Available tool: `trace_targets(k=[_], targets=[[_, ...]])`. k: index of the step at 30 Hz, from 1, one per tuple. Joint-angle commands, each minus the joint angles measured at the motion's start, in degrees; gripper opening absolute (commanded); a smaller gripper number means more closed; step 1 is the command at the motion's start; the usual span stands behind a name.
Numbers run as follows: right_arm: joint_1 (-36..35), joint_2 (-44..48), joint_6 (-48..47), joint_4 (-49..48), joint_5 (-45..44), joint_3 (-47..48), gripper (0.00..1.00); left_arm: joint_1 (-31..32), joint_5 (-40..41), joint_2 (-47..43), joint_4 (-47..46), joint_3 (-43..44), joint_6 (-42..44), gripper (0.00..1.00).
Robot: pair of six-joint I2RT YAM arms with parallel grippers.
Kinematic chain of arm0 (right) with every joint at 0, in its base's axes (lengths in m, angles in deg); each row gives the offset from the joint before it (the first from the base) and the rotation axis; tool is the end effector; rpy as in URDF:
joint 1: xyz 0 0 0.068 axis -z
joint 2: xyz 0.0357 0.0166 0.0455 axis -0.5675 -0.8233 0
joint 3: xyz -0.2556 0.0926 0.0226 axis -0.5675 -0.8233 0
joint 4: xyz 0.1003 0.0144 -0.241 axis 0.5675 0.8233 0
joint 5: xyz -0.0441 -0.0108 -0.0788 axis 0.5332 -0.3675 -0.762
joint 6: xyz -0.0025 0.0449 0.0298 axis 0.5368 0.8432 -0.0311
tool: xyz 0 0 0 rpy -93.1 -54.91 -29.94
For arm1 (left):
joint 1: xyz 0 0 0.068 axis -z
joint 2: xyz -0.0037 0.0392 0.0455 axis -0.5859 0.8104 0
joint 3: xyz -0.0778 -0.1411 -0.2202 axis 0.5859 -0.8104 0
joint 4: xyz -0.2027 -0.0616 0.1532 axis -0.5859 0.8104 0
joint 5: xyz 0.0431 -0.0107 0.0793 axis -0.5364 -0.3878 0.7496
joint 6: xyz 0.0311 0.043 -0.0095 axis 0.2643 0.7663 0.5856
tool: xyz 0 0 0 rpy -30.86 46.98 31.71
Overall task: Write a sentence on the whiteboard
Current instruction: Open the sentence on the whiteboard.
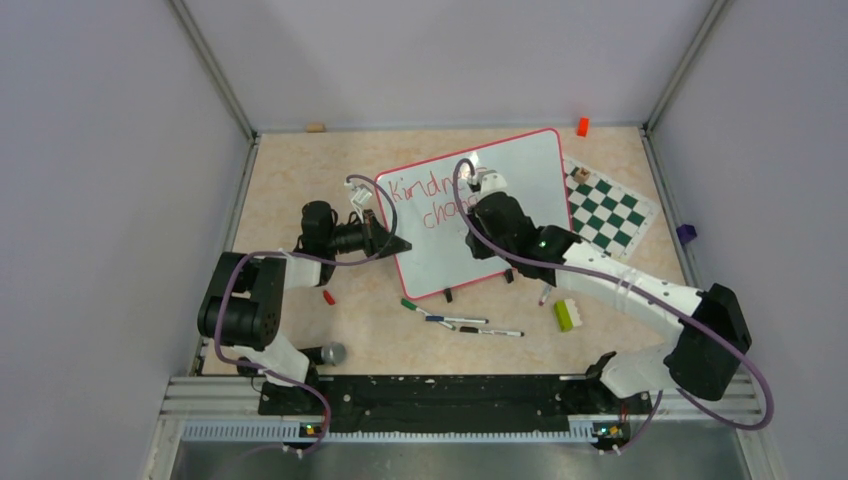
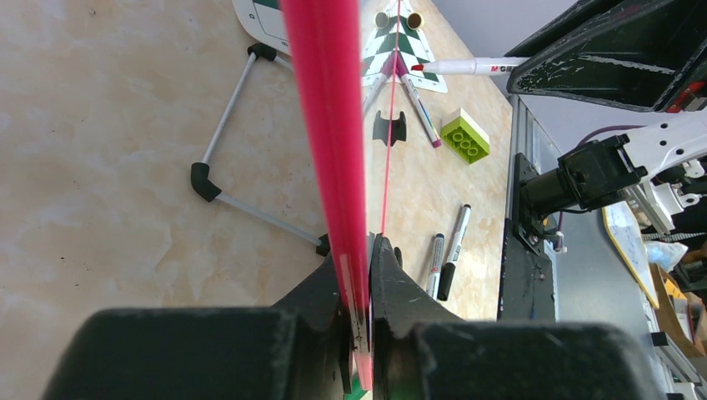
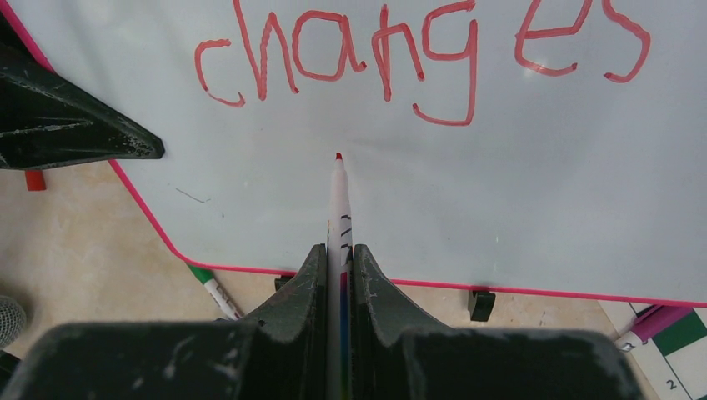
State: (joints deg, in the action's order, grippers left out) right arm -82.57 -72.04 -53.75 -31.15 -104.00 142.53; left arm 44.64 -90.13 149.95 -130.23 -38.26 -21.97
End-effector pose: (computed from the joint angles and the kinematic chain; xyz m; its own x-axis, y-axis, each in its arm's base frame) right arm 0.2068 0.2142 0.2937 -0.5892 -0.1269 -0.7980 -0.3682 0.9212 0.1254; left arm 0.2907 -0.0767 0.1711 -0.6416 -0.1008 -0.7603 0.7039 0.3163 -0.6360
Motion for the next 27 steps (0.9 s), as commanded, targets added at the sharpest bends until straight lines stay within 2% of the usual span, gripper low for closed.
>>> trace_targets(k=[1,13,27], targets=[[-0.75,-1.58,0.0,-2.52,-1.66,3.25,0.0,-0.16,9.8,3.12,5.12,-1.38,6.54,0.0],[-0.71,-4.18,0.59,-2.06,-2.57,1.4,0.0,-0.16,9.9,3.15,5.41,-1.28,6.71,0.0],[-0.7,-1.1,2.54,-1.02,0.35,-4.54,0.0,-0.16,9.85,3.17,5.41,-1.24,6.64,0.0]])
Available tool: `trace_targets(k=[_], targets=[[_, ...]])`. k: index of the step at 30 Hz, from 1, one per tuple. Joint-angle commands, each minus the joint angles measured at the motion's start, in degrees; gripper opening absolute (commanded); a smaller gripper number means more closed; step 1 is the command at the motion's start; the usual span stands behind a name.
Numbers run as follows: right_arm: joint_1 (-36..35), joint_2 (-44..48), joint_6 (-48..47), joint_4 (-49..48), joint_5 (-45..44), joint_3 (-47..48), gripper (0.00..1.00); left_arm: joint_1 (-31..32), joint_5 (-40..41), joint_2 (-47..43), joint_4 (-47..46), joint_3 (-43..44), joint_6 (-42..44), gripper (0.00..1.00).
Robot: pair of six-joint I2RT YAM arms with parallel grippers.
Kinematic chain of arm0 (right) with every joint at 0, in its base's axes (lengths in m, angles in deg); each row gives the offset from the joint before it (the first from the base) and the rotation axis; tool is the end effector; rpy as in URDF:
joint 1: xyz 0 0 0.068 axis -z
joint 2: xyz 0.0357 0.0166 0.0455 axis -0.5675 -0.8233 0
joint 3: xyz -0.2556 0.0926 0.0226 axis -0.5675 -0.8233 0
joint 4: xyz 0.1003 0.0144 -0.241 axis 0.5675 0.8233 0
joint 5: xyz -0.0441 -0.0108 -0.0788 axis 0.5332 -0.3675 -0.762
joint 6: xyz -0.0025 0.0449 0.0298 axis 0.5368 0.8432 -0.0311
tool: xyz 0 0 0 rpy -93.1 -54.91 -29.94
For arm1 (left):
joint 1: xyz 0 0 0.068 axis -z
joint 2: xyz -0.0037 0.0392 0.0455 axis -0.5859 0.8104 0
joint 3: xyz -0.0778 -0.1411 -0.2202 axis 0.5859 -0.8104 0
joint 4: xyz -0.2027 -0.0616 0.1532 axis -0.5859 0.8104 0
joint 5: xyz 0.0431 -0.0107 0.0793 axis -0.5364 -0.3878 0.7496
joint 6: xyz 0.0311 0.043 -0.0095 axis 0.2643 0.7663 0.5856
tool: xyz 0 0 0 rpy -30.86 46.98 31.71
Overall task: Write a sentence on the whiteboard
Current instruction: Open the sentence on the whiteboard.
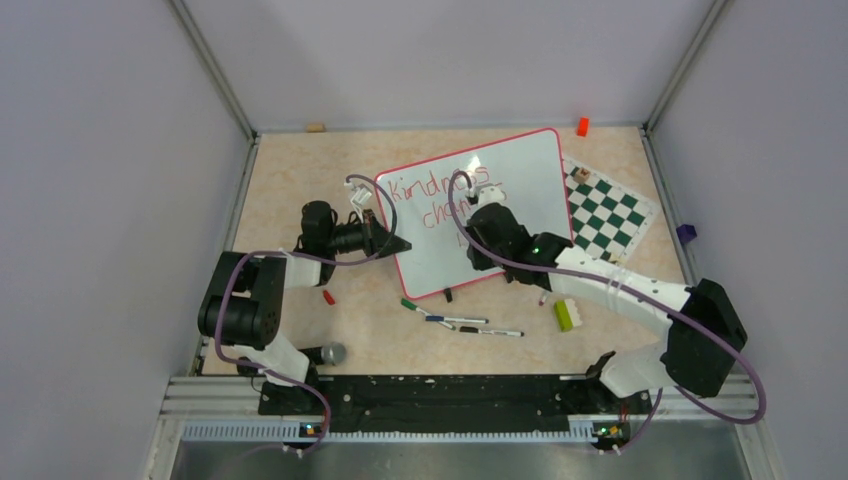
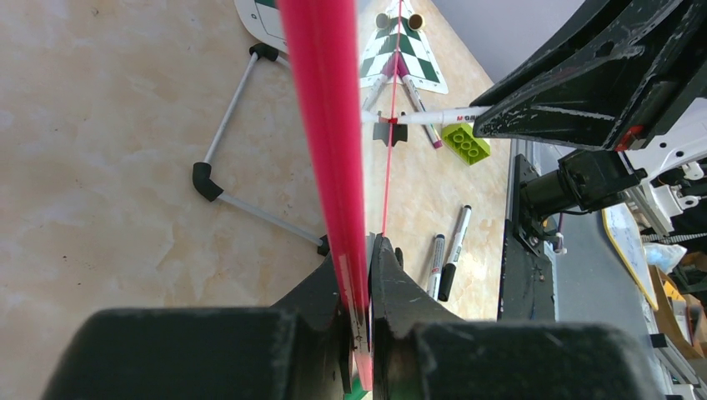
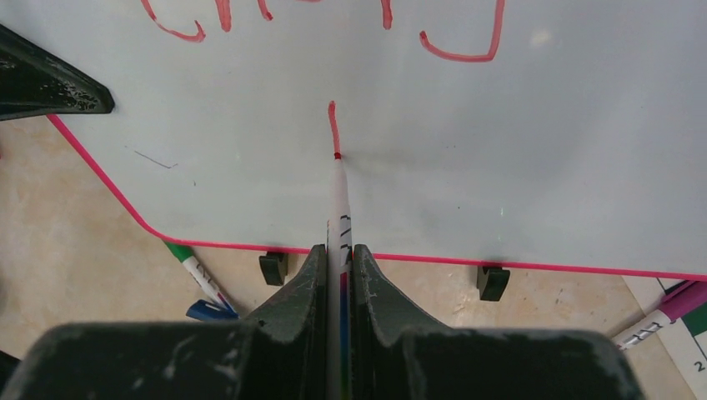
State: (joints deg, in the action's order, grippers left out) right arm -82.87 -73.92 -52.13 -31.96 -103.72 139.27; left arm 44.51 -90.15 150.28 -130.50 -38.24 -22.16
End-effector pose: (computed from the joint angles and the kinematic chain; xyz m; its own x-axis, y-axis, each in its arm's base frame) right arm 0.2064 0.2164 0.2667 -0.6391 -0.1483 -0.7547 -0.3528 0.9285 0.1163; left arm 0.2914 -0.0761 0.1700 -0.6443 -0.1031 -0.7578 0.7007 0.3173 -0.6390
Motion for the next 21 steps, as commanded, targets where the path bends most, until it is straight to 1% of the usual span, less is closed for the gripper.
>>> trace_targets(k=[1,5,14,21], targets=[[-0.4,0.78,0.89,-0.19,0.3,-1.51,0.0,-0.03,9.89,2.9,5.67,-1.33,6.9,0.0],[-0.46,1.02,1.02,0.22,0.41,-1.52,0.0,-0.04,9.91,2.81,5.67,-1.38,6.86,0.0],[-0.4,3.95,0.32,1.0,0.06,1.88,0.0,-0.05,9.9,2.86,5.67,-1.3,6.91,0.0],[-0.02,2.23,-0.68,1.74,-1.59,5.15,0.0,-0.03,9.99,2.89,5.7,-1.3,6.91,0.0]])
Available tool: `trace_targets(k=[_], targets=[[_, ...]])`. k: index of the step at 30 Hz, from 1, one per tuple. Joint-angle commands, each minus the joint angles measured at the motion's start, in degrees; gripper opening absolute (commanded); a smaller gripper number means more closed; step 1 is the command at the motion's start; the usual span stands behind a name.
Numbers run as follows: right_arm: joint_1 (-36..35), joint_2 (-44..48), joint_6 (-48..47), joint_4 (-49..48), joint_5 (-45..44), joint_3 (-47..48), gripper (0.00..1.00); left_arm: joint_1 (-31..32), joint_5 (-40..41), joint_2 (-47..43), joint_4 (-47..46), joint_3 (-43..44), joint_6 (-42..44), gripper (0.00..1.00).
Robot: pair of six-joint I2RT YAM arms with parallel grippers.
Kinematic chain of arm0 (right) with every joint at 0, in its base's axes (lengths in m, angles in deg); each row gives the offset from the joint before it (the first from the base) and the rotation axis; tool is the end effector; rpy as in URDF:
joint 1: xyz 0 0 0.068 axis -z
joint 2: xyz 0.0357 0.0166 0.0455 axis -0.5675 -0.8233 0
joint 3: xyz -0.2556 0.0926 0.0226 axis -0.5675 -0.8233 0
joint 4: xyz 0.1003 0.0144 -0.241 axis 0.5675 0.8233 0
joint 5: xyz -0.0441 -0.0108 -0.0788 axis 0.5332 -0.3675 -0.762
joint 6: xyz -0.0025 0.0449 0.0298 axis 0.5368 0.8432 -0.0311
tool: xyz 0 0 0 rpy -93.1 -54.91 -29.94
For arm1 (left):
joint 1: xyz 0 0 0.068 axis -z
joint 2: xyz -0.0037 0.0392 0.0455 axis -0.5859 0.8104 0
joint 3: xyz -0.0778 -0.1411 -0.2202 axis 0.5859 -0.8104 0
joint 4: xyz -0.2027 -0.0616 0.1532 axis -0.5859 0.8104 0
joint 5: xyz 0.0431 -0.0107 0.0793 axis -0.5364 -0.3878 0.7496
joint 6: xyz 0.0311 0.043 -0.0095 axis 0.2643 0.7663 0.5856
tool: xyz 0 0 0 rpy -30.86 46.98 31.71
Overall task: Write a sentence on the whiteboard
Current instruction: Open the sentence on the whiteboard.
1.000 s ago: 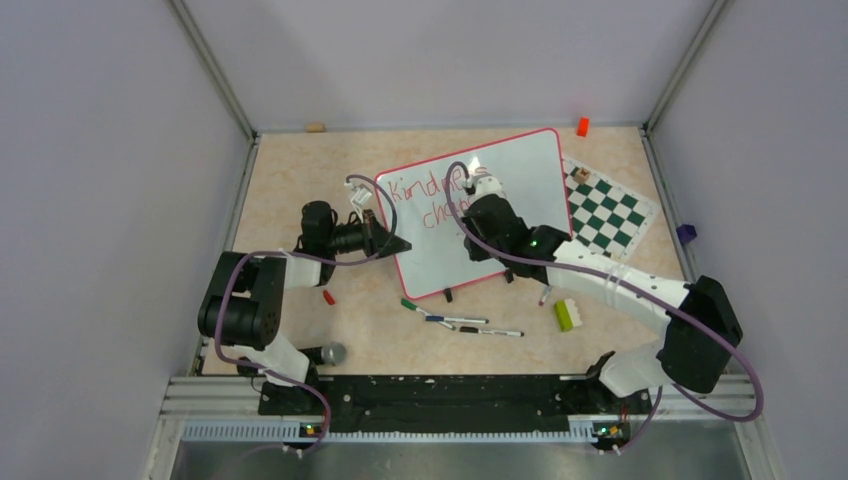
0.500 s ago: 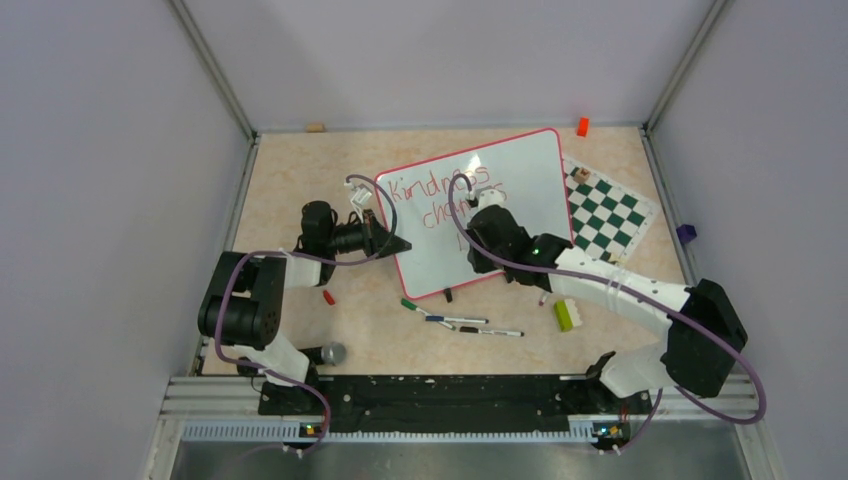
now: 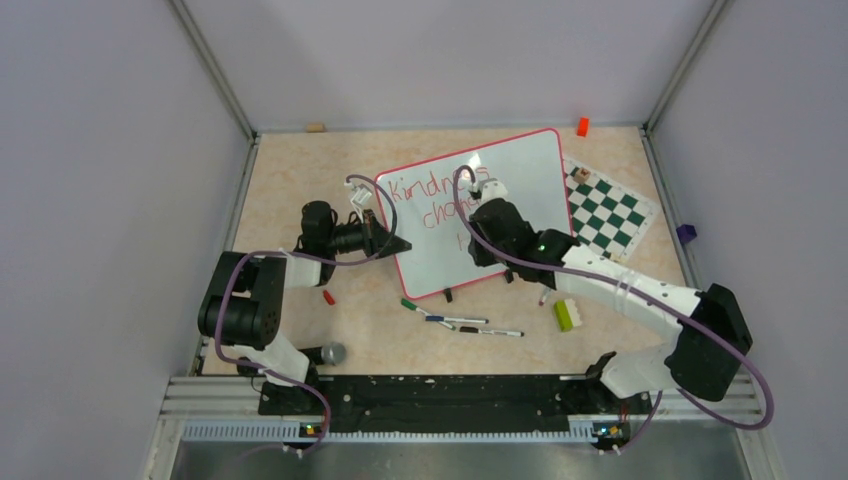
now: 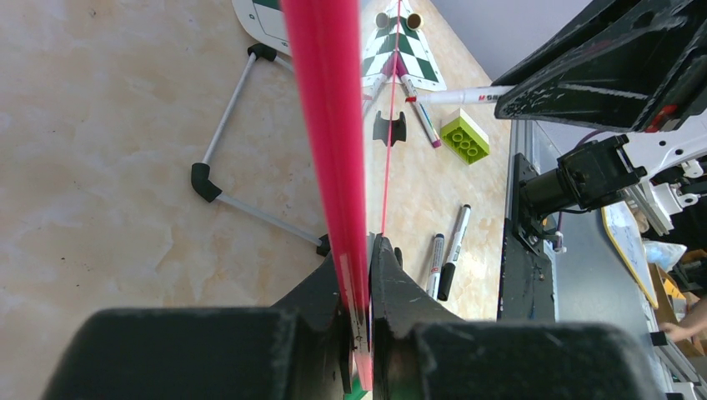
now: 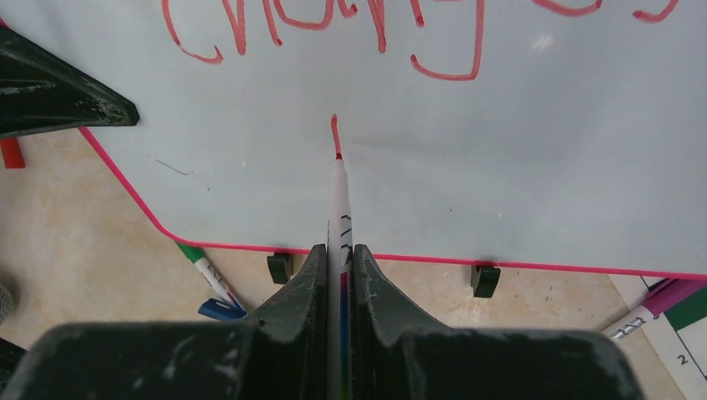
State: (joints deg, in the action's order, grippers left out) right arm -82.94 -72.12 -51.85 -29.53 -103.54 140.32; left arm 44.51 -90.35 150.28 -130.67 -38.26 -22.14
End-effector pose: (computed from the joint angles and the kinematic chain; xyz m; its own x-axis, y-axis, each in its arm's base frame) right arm 0.2019 0.2120 0.2780 -0.6378 -0.1408 -0.7572 -0.3534 0.9271 0.1252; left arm 0.2913 -0.0761 0.1702 -0.6426 -0.1019 -0.7594 0.7036 0.3142 -0.6374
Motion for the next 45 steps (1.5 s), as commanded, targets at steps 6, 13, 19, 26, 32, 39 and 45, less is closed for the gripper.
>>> trace_targets(k=[6,13,19,26,32,39,45], targets=[[0.48,-1.73,-1.9,-0.68,-2.83,6.14,0.0,-0.03,10.15,2.9,5.93,-1.3,6.97,0.0],[0.87,-2.94,-2.11,0.17,-4.58,6.49,0.0,-0.03,10.2,2.74,5.94,-1.35,6.9,0.0],[1.14,-2.82,-1.92,0.14,-4.94,6.25,0.0,-0.03,10.12,2.79,5.93,-1.24,6.89,0.0],[1.22,-3.87,-2.42,-0.79,-2.61,6.52,0.0,-0.03,10.14,2.74,5.93,-1.31,6.89,0.0],[1.75,-3.09,-1.86,-0.52,-5.26,6.29,0.0,-0.03,10.1,2.77,5.93,-1.31,6.89,0.0],[1.77,-3.61,-2.64,-1.66,-1.76,6.49,0.0,-0.03,10.2,2.65,5.93,-1.45,6.89,0.0],[1.92,-4.21,-2.24,0.56,-5.27,7.26,0.0,-0.03,10.26,2.73,5.93,-1.39,6.89,0.0]])
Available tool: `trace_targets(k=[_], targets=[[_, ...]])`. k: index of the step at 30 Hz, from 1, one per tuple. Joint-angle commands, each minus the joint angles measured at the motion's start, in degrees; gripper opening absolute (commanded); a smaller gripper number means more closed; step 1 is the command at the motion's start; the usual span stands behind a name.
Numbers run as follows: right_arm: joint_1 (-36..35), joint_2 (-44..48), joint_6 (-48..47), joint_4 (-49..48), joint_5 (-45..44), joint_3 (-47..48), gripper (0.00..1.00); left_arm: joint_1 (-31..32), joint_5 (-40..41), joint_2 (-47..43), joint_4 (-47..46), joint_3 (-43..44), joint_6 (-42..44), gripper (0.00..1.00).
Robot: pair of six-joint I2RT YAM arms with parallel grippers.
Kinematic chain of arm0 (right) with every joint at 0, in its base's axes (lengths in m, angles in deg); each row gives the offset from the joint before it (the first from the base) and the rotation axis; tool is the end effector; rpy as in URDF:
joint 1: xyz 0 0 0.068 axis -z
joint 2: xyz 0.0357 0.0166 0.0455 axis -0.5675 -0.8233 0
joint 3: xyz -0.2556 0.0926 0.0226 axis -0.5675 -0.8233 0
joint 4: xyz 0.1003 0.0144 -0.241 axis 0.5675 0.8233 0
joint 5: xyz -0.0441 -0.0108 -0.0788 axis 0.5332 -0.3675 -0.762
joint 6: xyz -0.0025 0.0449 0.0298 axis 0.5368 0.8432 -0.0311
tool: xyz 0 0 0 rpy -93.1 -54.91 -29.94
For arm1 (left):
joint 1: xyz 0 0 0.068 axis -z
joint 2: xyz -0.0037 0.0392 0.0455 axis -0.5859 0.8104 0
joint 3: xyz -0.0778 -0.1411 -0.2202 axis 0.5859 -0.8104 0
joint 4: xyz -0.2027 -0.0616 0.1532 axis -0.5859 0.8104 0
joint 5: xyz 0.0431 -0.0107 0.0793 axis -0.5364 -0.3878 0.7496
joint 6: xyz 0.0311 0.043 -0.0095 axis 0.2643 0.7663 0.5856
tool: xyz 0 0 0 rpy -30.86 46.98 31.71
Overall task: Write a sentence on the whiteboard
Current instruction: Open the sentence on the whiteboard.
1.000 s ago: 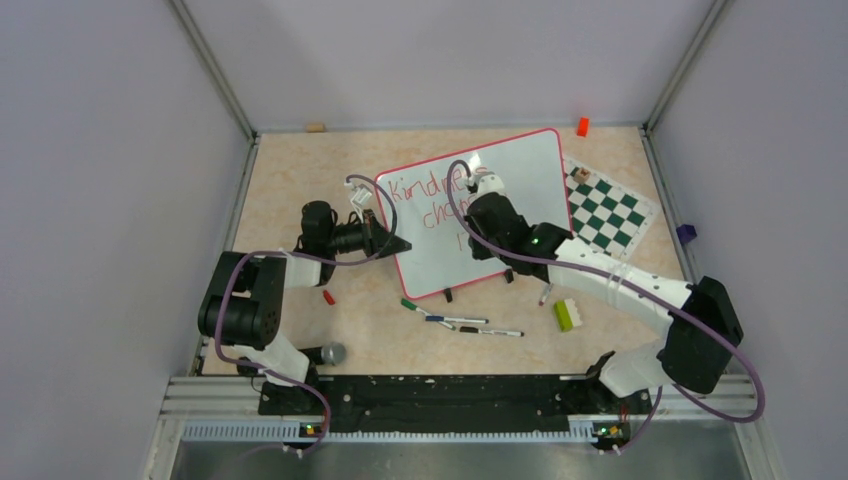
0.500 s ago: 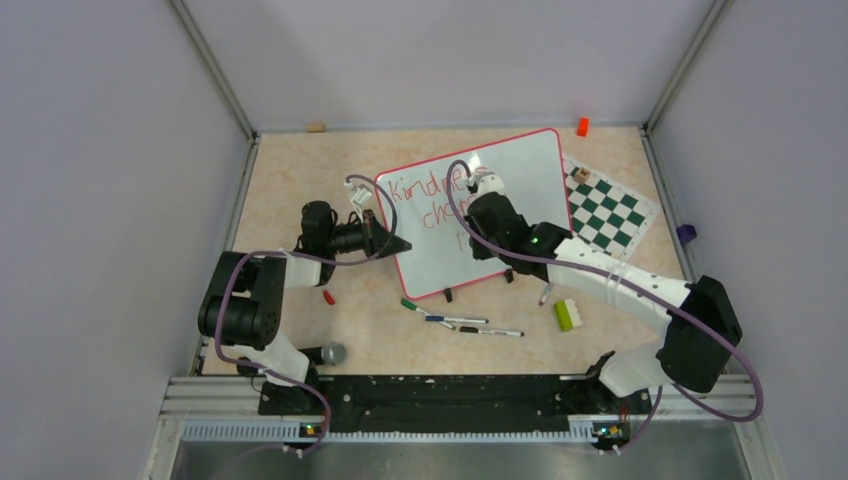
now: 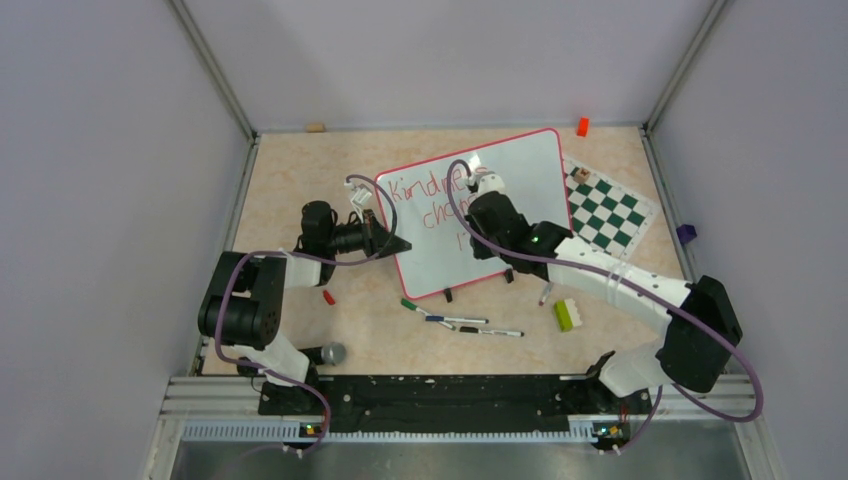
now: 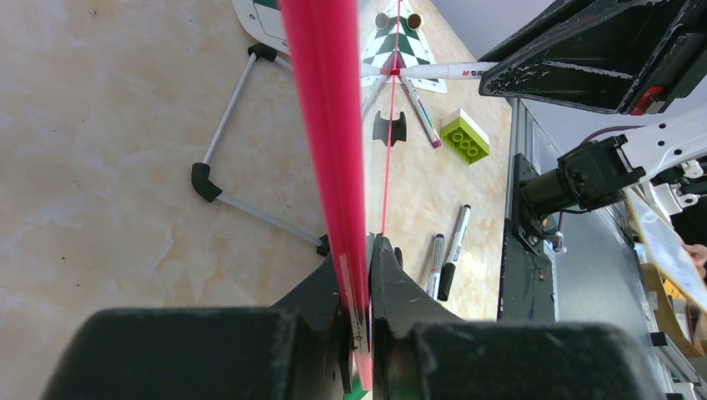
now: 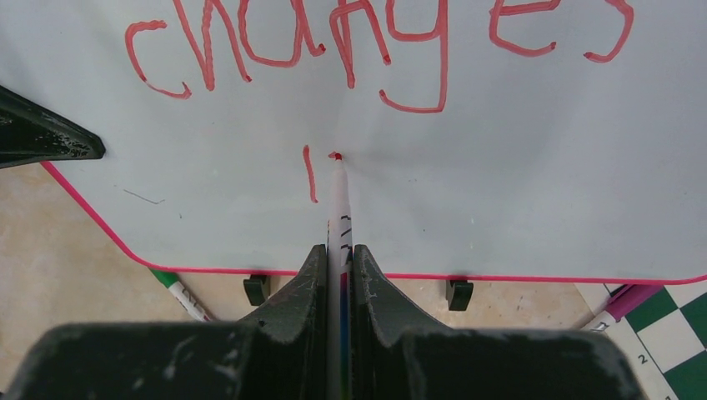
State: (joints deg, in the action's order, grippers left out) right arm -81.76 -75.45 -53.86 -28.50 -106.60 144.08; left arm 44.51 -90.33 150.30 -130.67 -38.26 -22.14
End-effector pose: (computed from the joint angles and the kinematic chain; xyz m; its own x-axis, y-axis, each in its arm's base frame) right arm 0.2171 0.2169 0.2825 -0.6201 -0.1602 -0.7680 -0.3209 0.9451 0.0620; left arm 0.2913 -0.0761 0.1701 -0.6428 -0.1020 -0.7592 0.7032 0.3145 -0.6376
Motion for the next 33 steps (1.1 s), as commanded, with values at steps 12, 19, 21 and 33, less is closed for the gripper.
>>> trace_targets(k=[12,19,21,33], targets=[[0.79,-1.08,0.06,-0.33,-1.42,3.97,0.0,-0.12,10.13,2.65,5.89,-1.39,6.89,0.0],[0.7,0.27,-0.53,-0.73,1.11,3.71,0.0,-0.12,10.09,2.65,5.85,-1.39,6.83,0.0],[0.7,1.61,-0.53,-0.7,1.4,3.25,0.0,-0.12,10.1,2.57,5.85,-1.48,6.76,0.0],[0.73,2.19,-0.64,0.15,2.28,1.49,0.0,-0.21,9.99,2.78,5.67,-1.37,6.71,0.0]])
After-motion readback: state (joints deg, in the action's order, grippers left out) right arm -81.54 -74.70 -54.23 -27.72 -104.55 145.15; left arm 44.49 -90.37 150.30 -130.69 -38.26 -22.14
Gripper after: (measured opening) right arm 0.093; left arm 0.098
